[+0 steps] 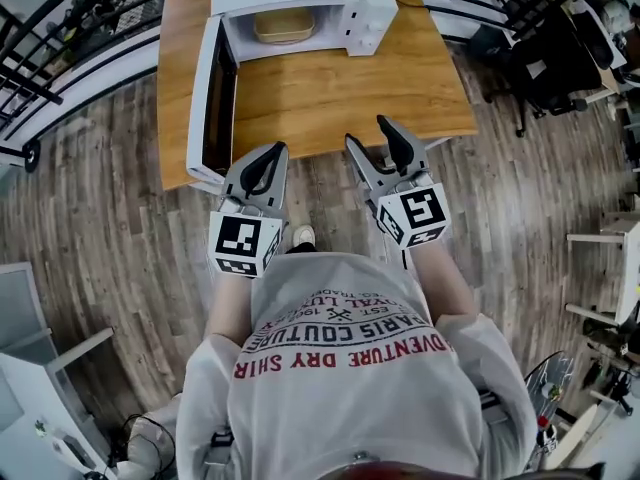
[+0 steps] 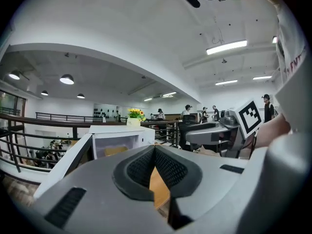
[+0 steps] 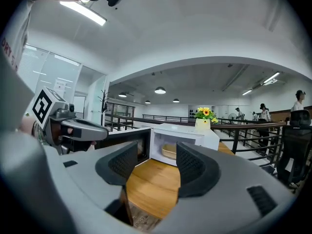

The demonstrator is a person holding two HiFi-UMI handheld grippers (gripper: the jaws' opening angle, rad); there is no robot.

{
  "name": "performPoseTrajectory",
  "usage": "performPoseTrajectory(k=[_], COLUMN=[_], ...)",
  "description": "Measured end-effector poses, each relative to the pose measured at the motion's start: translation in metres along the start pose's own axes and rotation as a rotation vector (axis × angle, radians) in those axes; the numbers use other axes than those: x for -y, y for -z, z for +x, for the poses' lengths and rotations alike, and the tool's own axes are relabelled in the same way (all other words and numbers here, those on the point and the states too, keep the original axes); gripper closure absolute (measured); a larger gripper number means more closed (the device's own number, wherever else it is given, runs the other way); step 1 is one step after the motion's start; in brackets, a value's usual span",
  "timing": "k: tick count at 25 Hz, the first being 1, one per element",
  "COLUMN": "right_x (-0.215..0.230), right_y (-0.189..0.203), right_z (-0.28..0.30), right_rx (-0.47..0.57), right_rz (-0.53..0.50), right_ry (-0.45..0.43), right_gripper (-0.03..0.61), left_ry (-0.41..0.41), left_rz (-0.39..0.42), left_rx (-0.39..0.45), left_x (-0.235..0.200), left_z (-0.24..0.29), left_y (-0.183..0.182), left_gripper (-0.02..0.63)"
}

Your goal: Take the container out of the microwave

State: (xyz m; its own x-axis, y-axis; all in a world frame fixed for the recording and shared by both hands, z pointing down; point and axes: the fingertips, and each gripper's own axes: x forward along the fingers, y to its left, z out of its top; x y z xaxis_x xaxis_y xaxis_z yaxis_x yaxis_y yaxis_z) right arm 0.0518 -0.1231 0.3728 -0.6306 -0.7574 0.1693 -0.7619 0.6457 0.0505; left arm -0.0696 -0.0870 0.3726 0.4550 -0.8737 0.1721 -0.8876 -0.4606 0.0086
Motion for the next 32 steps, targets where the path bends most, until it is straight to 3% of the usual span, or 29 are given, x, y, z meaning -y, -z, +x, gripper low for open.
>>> performPoseTrajectory(k=[8, 19, 26, 32], right_x=[0.019, 0.055, 0.065, 0.065], right_y=[0.002, 0.04, 0.077, 0.107], right_z=[0.073, 0.199, 0.279, 0.333], right_rx=[-0.093, -0.292, -0.443, -0.513], right_rz=[-0.036, -0.15, -0.319, -0.527], right_ry=[-0.043, -0.269, -0.441, -0.514], right_gripper=[0.331, 0.331, 0.331, 0.331], left_ry=[-0.01, -0.178, -0.286, -0.344], left_rz=[-0.003, -0.048, -0.087, -0.105], left_rx=[-0.039, -0.076, -0.073, -0.072], left_x=[-0.045, -0.102, -0.133, -0.148], left_z=[0.041, 0.096, 0.13, 0.143], left_y=[-0.002, 0.006, 0.013, 0.021], left_gripper=[0.6, 0.6, 0.6, 0.6])
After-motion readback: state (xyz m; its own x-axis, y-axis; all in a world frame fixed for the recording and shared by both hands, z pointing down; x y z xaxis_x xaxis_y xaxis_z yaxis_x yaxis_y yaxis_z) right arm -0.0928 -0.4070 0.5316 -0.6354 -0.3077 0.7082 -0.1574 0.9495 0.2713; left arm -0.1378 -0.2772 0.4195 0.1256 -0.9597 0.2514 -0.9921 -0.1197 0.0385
